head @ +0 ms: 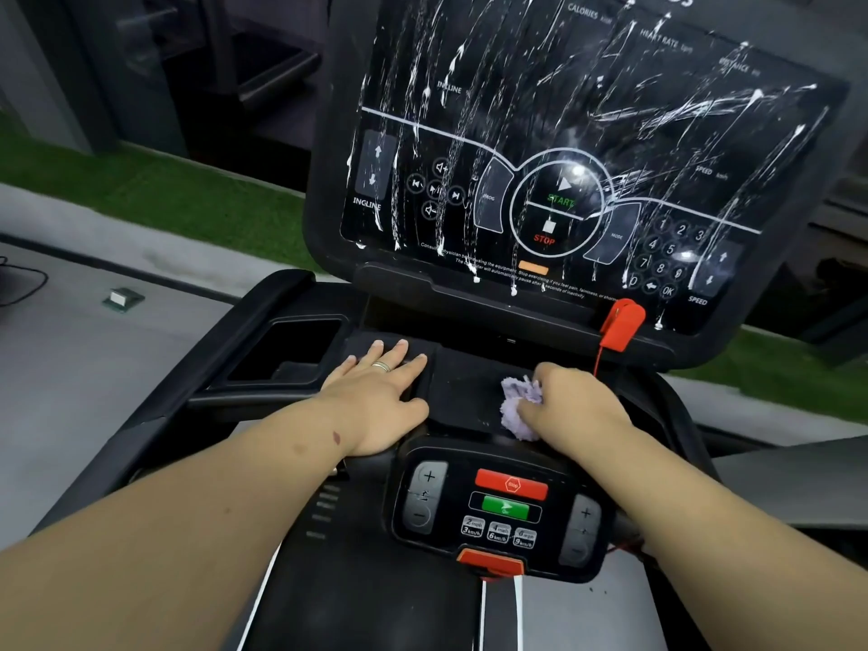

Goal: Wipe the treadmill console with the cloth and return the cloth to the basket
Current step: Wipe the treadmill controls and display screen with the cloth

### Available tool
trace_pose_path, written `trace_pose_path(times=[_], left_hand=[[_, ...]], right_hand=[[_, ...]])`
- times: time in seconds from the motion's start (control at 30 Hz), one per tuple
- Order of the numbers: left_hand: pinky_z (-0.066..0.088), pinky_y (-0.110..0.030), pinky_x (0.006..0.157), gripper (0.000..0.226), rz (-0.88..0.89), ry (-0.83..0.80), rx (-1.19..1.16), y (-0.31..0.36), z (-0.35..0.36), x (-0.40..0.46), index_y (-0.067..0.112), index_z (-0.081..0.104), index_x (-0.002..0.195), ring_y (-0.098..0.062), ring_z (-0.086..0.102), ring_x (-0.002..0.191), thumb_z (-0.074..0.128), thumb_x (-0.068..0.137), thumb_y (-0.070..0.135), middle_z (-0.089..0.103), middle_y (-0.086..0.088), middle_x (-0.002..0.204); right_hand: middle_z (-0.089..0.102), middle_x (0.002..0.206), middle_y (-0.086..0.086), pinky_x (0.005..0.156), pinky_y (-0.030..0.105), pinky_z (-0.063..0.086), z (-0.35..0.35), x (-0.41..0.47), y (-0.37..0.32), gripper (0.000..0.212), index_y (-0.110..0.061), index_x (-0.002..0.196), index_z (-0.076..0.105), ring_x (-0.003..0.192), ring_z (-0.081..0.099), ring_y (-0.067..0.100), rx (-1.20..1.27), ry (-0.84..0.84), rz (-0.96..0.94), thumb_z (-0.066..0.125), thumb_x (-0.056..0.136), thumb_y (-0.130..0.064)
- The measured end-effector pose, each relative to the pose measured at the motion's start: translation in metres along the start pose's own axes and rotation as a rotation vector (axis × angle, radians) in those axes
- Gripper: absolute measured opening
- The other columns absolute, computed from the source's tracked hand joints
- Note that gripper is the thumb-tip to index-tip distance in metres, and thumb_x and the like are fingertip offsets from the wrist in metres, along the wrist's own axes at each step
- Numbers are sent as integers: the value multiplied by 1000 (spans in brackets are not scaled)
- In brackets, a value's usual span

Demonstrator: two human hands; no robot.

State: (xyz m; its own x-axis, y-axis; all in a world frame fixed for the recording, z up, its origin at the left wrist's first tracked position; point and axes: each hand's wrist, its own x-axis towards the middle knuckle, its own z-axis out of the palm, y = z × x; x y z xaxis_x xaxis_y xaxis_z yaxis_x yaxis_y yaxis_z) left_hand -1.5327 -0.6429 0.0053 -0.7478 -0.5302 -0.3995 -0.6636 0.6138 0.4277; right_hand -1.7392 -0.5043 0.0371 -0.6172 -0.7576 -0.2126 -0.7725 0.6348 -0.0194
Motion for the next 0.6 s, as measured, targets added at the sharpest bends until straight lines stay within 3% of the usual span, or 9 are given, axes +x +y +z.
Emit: trace_pose_path(times=[0.2,0.37,0.6], left_hand=[[-5,-40,127,70,-1,4,-5,-1,1,0,43,4,161,-12,-17,155,35,99,45,-12,13,170],[-5,-41,128,70,2,5,-8,-2,2,1,44,4,161,-12,-18,155,35,99,46,-13,14,169],[-6,-40,127,69,8,1,-9,-2,2,0,44,3,161,-12,-18,155,34,99,47,-13,13,169]], right_hand=[[63,82,-1,59,29,42,2,5,-36,11,-22,89,58,76,60,22,201,-104,-118,64,82,-28],[59,72,-6,55,28,41,-6,4,4,21,-25,86,58,68,59,16,138,-89,-57,73,75,-35],[63,87,-1,52,24,35,-7,8,-45,24,-24,91,60,77,60,23,54,-134,-165,69,70,-17]])
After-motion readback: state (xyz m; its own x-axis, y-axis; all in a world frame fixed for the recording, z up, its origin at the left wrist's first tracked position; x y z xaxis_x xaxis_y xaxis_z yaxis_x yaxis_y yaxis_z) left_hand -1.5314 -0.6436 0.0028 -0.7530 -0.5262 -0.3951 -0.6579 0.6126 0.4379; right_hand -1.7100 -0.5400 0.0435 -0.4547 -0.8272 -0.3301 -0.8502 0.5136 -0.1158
